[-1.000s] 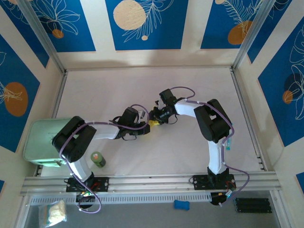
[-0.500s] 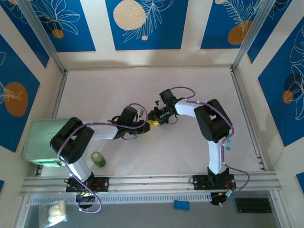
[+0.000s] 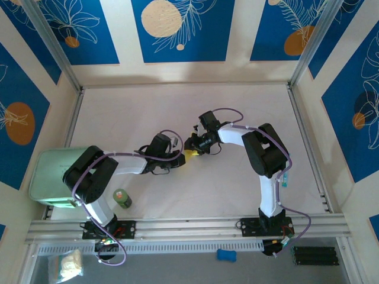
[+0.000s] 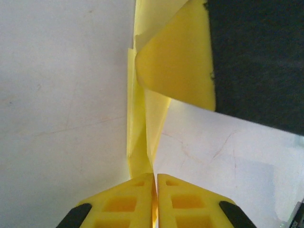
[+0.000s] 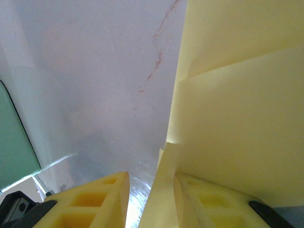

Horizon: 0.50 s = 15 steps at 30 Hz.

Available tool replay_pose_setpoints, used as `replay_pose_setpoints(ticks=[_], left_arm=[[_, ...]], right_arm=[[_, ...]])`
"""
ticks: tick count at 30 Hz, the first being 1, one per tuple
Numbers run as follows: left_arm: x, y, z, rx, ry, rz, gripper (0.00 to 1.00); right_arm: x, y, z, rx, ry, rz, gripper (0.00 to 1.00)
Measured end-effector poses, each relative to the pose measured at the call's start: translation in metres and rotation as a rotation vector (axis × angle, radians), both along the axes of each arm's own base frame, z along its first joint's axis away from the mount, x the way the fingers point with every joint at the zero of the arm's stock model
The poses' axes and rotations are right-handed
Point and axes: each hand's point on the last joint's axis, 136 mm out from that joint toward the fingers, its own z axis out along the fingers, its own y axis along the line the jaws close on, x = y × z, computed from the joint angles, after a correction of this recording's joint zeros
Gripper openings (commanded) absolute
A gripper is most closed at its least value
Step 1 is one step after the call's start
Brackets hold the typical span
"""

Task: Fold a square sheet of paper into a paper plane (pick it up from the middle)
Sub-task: Fold the wing for the fifth time at the center of the table.

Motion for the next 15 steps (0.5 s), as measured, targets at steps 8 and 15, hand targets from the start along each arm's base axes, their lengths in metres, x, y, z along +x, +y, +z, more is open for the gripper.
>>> replay_pose_setpoints(ticks=[8, 15], left_arm=[[-0.004, 0.002, -0.011, 0.010, 0.028, -0.006, 0.10], [-0.005, 0.001, -0.013, 0.008, 0.034, -0.011, 0.10]], right_arm=[[0.000, 0.000, 0.000, 0.002, 0.001, -0.001, 0.32], [0.000, 0.000, 0.000, 0.009, 0.010, -0.002, 0.32]])
